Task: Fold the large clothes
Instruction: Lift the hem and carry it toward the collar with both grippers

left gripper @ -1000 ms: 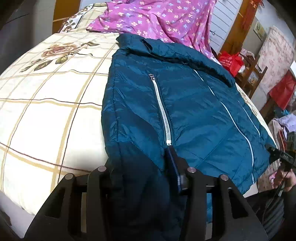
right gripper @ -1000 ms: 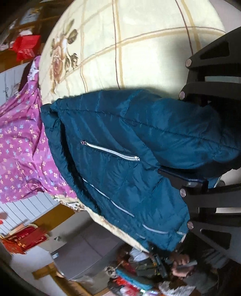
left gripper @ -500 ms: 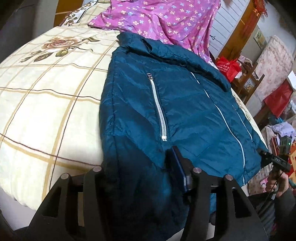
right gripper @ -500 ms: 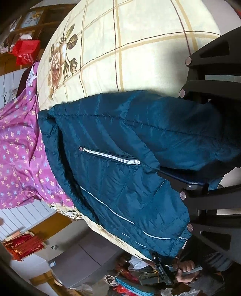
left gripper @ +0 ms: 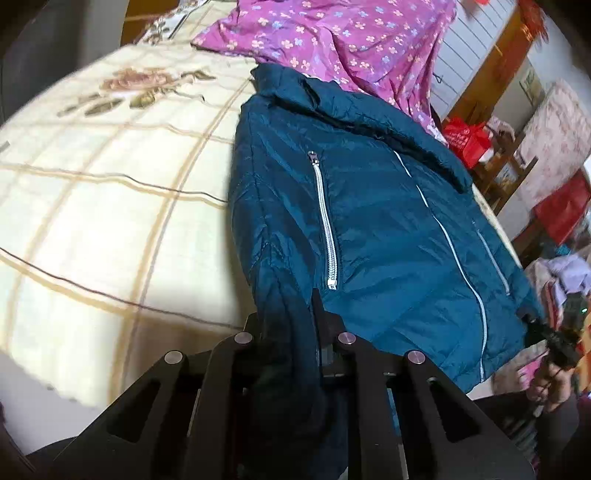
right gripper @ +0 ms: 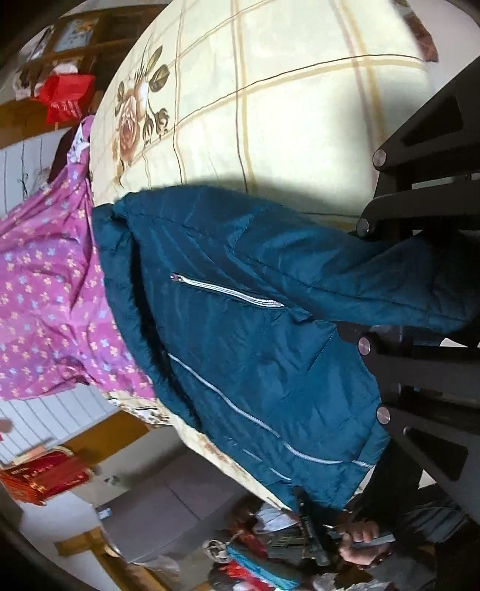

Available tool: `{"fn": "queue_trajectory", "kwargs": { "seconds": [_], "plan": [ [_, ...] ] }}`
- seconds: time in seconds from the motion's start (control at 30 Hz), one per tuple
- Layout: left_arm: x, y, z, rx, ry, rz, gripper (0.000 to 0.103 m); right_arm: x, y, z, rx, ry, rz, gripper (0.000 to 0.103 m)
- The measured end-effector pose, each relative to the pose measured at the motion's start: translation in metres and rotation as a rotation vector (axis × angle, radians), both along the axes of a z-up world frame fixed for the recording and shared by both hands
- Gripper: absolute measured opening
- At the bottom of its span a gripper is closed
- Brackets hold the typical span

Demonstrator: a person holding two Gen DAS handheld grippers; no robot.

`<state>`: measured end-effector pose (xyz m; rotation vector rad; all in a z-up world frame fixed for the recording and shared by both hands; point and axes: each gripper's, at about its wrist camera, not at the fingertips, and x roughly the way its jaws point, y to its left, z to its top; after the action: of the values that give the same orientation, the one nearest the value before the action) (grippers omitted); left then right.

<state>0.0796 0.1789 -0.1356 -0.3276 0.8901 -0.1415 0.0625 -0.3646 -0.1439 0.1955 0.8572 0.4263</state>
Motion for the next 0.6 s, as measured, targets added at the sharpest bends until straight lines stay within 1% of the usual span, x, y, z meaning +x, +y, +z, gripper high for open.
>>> {"fn": "queue_trajectory", "kwargs": {
  "seconds": [0.07,0.3,0.5,0.6],
  "plan": [
    [-0.008,0.001,0.009,0.014,-0.006,-0.006,0.012,-0.010,0.002,0.004,-0.005,-0.017,-0.010,0.016],
    [-0.040,0.019,0.039,-0.027,-0.051,0.000,0.012,-0.053,0.001,0.028,0.033,-0.067,-0.036,0.016],
    [-0.071,0.020,0.054,-0.040,-0.077,0.000,0.012,-0.082,-0.005,0.050,0.085,-0.098,-0.043,0.016],
    [-0.085,0.021,0.058,-0.055,-0.089,-0.003,0.011,-0.095,-0.010,0.056,0.089,-0.116,-0.047,0.016]
  ]
}}
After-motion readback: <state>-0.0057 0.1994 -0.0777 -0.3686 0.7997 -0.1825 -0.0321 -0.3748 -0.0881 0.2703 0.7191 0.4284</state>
